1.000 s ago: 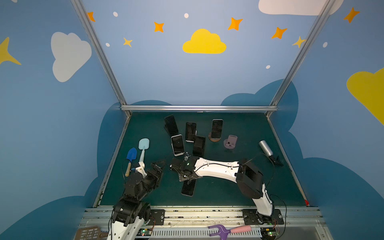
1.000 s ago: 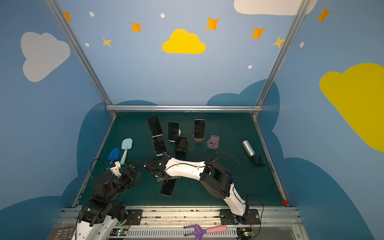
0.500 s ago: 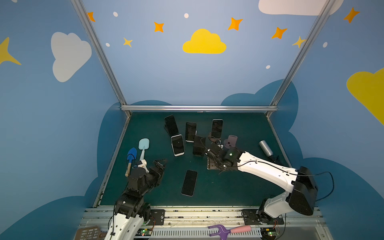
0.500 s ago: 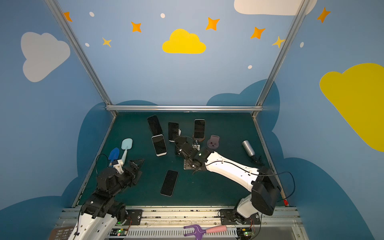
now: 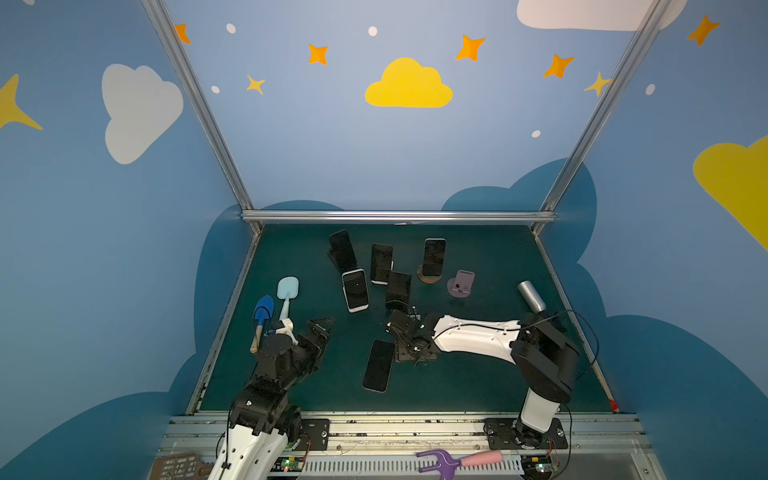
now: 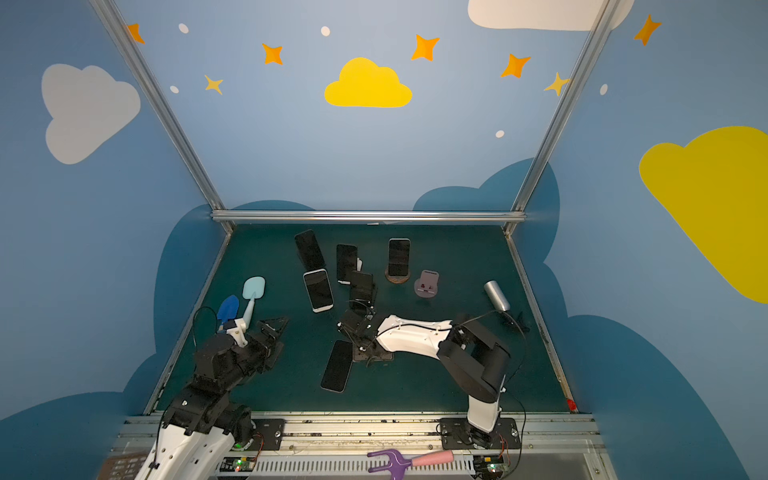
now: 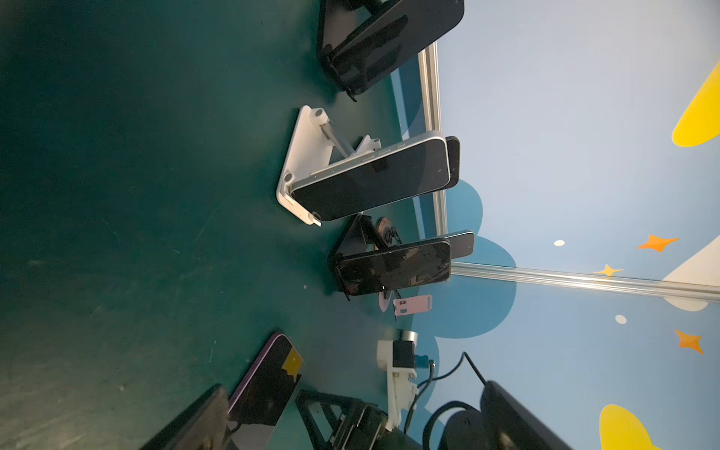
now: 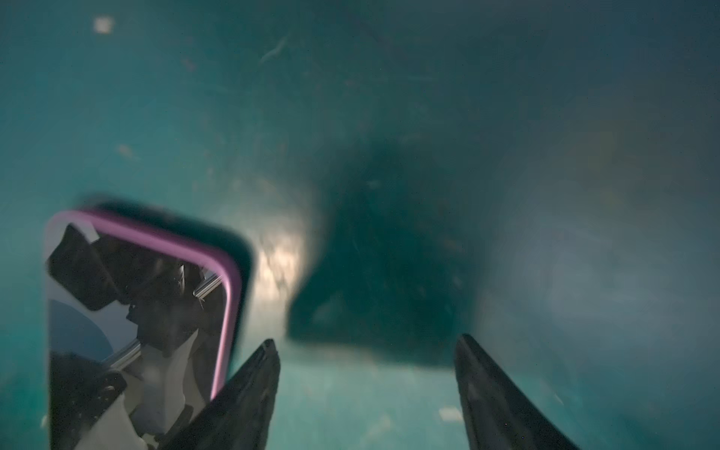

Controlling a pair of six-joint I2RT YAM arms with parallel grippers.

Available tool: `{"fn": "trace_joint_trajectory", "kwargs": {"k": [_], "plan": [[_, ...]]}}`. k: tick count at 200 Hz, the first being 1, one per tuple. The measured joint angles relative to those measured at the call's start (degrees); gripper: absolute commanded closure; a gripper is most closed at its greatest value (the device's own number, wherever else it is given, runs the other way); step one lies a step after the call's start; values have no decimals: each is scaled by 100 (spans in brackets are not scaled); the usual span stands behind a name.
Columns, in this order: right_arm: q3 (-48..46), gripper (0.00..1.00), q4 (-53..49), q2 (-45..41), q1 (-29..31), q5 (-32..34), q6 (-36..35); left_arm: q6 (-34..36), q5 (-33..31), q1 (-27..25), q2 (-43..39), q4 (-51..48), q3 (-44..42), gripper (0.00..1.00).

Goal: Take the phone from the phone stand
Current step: 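Move the right gripper over the lilac phone stand and lower it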

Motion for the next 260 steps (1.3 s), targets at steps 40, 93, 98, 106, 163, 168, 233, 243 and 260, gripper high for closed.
{"fn": "trace_joint_trajectory", "kwargs": {"k": [40,93,98,106,163,168,233,243,260], "plan": [[348,29,101,264,-13,-103,-50,63,-2,0,7,-50,0,0],[728,29,114,516,-17,-201,-173,140,0,0,210,-55,9,0],[728,29,105,516,-17,-208,-173,144,0,0,234,-55,15,0],[723,29,98,507,-22,-208,-175,157,0,0,258,-59,35,0],[214,15,-1003,-1478,-90,361,-166,227,2,0,214,-68,205,0],[170,13,-1117,-1814,-116,505,-173,221,7,0,192,-68,205,0],[-623,8,122,-3532,-3471,824,-2114,140,24,0,210,-286,658,0],[-426,8,330,-3091,-3856,514,-2391,144,17,0,267,-299,739,0],[181,8,437,-2168,-4096,70,-2789,133,15,0,348,-310,765,0]]}}
